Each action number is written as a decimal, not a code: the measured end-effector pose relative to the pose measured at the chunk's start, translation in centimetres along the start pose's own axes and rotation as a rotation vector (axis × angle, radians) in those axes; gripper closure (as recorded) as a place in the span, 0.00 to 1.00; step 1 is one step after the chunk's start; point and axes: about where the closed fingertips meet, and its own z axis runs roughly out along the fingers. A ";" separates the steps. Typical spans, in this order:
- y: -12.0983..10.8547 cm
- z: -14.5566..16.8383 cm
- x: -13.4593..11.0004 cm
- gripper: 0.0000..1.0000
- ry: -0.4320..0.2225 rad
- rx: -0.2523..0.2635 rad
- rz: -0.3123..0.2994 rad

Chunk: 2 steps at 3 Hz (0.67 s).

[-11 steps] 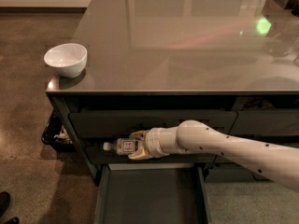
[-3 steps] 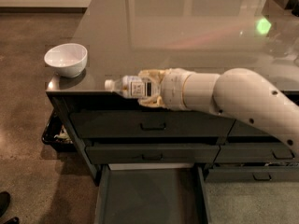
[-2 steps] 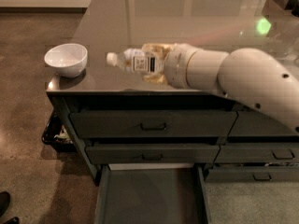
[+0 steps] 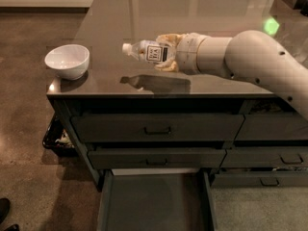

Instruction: Pick blue plastic bottle from bottom drawer and place on counter

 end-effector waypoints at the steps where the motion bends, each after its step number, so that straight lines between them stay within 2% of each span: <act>1: 0.0 1.7 2.4 1.00 -0.039 -0.057 0.111; 2: 0.6 2.0 2.6 1.00 -0.085 -0.092 0.185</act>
Offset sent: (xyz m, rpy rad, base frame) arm 0.0216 -0.0084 -0.0287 0.2065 0.2519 0.0845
